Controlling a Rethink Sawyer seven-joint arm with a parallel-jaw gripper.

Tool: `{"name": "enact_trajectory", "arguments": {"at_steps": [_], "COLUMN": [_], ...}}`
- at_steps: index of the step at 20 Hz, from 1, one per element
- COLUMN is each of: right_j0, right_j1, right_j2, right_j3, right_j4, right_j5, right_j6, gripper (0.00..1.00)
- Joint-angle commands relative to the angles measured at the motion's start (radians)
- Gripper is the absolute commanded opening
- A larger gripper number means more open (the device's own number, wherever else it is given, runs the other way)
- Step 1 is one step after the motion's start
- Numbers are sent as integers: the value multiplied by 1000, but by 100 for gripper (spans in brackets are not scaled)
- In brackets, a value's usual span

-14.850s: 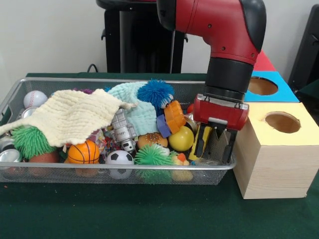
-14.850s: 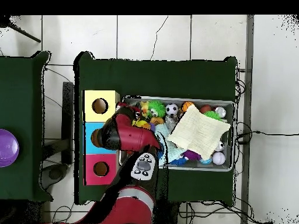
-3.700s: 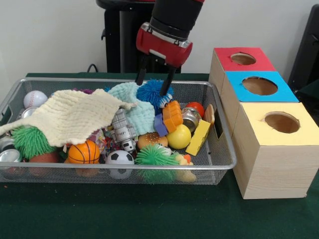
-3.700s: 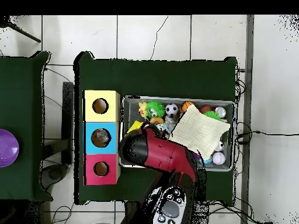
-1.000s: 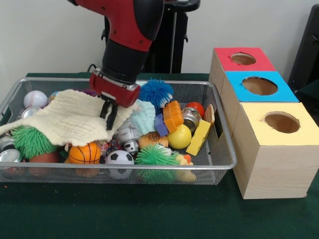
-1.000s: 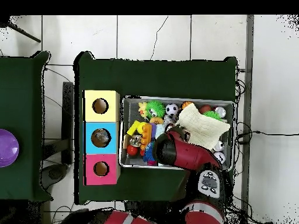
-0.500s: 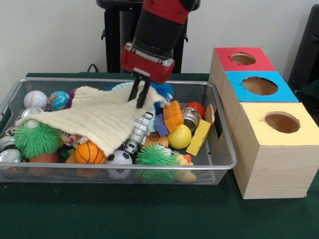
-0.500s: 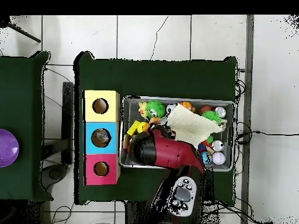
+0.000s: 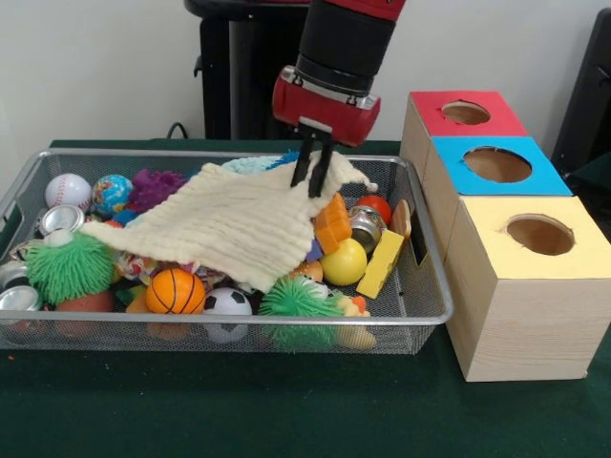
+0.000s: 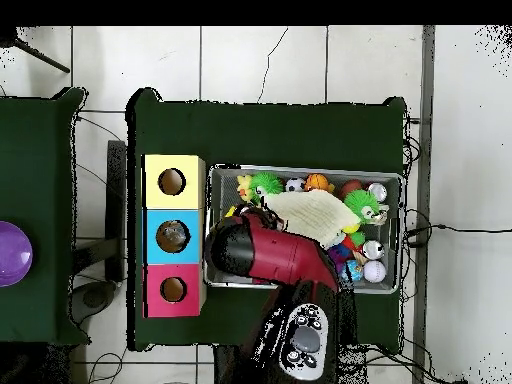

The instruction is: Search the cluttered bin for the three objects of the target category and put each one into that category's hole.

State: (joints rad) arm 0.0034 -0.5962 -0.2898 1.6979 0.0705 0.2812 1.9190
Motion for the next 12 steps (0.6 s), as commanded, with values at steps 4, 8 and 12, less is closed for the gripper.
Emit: {"name": "enact_trajectory", "arguments": {"at_steps": [4,8,12], "right_j0": [-59,-64,-55], "right_j1": [54,44,34], "right_j2": [204,244,264], "right_j3": [60,79,86], "right_j4": [87,102,123], "right_j5": [-90,-97,-66], "right_j6": [206,206,203], "gripper": [0,0,0]}}
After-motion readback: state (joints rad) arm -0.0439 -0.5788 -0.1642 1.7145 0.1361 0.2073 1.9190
